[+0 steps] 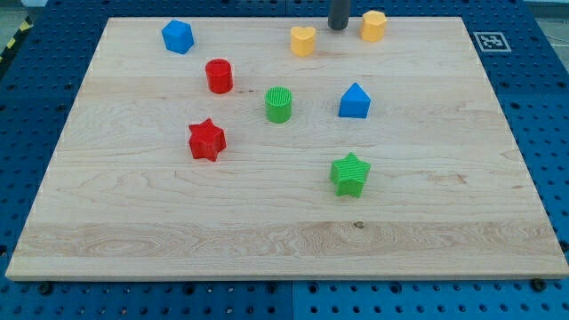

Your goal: Push the yellow hexagon parallel to the right of the yellow heart

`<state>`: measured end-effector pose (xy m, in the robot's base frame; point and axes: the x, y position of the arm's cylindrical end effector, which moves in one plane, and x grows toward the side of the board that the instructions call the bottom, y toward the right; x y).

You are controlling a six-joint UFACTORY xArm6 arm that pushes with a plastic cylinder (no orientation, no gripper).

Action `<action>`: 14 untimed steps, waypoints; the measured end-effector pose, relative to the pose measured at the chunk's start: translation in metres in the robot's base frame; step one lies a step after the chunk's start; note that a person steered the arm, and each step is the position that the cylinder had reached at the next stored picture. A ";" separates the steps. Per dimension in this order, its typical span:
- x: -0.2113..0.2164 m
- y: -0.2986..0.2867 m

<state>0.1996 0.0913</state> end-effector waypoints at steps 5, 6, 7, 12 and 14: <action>0.049 0.032; 0.071 0.072; 0.071 0.113; 0.046 0.088; 0.046 0.079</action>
<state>0.2460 0.1706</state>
